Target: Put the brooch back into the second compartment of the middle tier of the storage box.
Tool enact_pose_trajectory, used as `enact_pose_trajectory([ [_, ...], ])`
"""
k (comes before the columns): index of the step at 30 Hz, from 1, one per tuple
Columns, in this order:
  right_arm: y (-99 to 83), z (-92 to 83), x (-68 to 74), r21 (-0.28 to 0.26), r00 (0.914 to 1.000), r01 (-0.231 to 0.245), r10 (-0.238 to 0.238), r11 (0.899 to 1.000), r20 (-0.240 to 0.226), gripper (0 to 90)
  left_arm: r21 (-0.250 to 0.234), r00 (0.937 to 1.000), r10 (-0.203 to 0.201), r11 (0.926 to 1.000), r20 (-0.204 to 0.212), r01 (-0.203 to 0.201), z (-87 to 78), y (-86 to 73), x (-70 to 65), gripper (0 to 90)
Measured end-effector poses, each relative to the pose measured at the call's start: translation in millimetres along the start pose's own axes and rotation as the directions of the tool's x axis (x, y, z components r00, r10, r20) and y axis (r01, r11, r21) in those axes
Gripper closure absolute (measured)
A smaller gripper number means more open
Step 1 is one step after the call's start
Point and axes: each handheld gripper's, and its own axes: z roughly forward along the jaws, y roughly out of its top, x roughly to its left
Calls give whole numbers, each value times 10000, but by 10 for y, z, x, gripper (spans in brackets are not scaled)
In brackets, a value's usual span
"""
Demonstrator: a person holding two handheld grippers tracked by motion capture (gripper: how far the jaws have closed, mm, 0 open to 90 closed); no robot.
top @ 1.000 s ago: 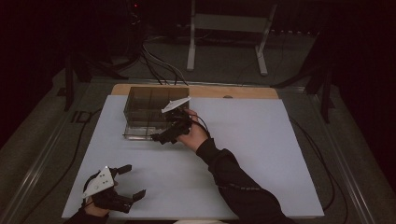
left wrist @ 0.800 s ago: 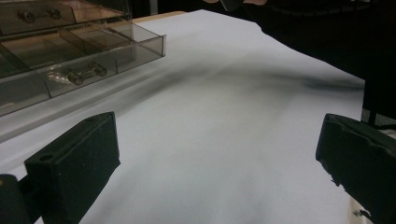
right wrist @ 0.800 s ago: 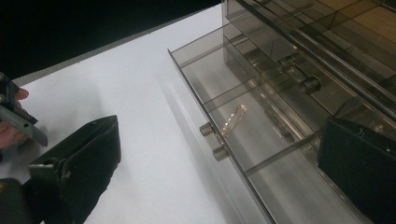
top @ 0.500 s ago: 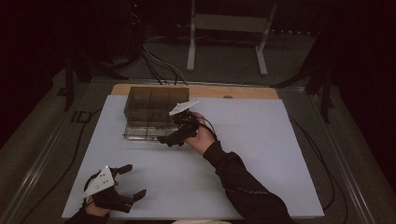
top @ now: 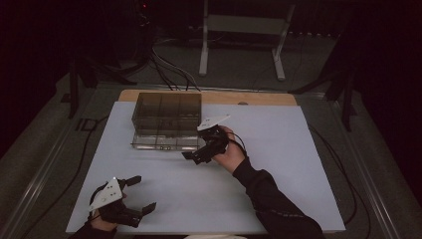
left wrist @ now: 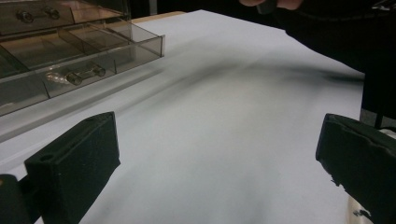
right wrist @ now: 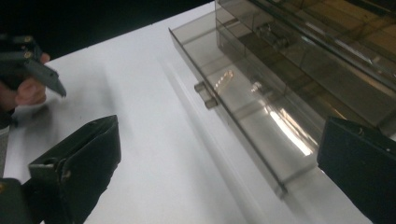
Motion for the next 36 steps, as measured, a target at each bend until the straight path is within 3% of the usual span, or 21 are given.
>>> enact_pose_trajectory([
  [19,-548,-311,-31,-294,9994,-87,97,9995,326,0,-29,10000,27,10000,11,-27,0,5,-2,6],
  [36,-1130,-644,-2,-24,9928,79,-76,10000,1198,0,18,10000,15,10000,41,-15,6,2,-2,6],
])
